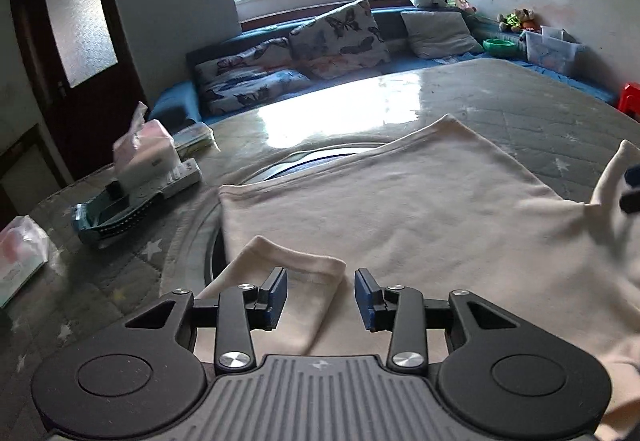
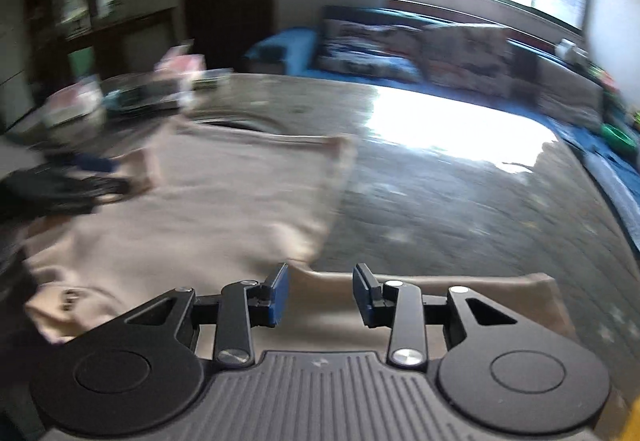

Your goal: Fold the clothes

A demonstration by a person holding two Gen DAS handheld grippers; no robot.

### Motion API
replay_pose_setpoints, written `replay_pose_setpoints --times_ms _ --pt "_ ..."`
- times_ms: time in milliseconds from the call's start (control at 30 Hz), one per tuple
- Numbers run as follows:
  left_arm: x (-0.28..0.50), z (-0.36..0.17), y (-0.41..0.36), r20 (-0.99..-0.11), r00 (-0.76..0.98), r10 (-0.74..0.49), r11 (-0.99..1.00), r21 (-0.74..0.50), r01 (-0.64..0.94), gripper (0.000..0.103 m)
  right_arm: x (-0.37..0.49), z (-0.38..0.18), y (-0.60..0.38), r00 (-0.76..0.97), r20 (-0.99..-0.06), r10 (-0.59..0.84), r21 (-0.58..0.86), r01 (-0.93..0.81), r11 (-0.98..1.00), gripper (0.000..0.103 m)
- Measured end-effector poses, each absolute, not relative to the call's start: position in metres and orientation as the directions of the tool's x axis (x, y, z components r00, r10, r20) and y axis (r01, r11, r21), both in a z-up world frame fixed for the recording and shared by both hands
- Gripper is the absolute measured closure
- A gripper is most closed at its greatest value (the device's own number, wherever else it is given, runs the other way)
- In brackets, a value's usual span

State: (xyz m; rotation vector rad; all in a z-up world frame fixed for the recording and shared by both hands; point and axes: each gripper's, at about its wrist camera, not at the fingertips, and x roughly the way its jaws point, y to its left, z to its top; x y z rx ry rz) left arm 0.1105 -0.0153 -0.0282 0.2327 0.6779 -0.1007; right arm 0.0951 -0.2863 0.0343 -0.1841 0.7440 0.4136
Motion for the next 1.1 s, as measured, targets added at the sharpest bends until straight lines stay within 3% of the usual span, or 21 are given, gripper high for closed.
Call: replay_pose_setpoints --times_ms 267,300,333,433,600,800,1100 --pt "0.133 -0.044 -0.013 -0.652 0.759 0.004 0.964 0.203 0.169 0.065 0.096 0.028 -0.225 0.582 -0.714 0.389 -0.019 -0.571 0.821 0.067" --pt "0.134 -0.043 -0.013 -0.653 0.757 0.001 0.966 0.197 0.169 0.069 0.097 0.027 -0.222 0.577 -0.717 0.392 -0.018 -0.576 0.817 0.067" --pt "0.136 -0.043 -0.012 -0.654 0.756 -0.001 0.967 0.191 0.167 0.084 0.097 0.026 -0.219 0.572 -0.719 0.395 -0.017 -0.583 0.813 0.067" --pt "0.135 -0.039 -0.005 -0.641 0.767 -0.009 0.974 0.167 0.151 0.097 0.096 0.024 -0.213 0.561 -0.724 0.402 -0.016 -0.596 0.803 0.067" --pt "0.117 -0.013 0.030 -0.589 0.808 -0.012 0.995 0.071 0.067 0.098 0.093 0.021 -0.209 0.555 -0.731 0.397 -0.025 -0.603 0.797 0.067" --pt "0.082 0.020 0.090 -0.533 0.844 0.065 0.996 -0.017 -0.088 0.098 0.089 0.020 -0.202 0.552 -0.735 0.393 -0.038 -0.613 0.789 0.067" --pt "0.044 0.028 0.152 -0.514 0.827 0.225 0.966 0.005 -0.260 0.098 0.088 0.021 -0.191 0.548 -0.742 0.385 -0.063 -0.629 0.775 0.067"
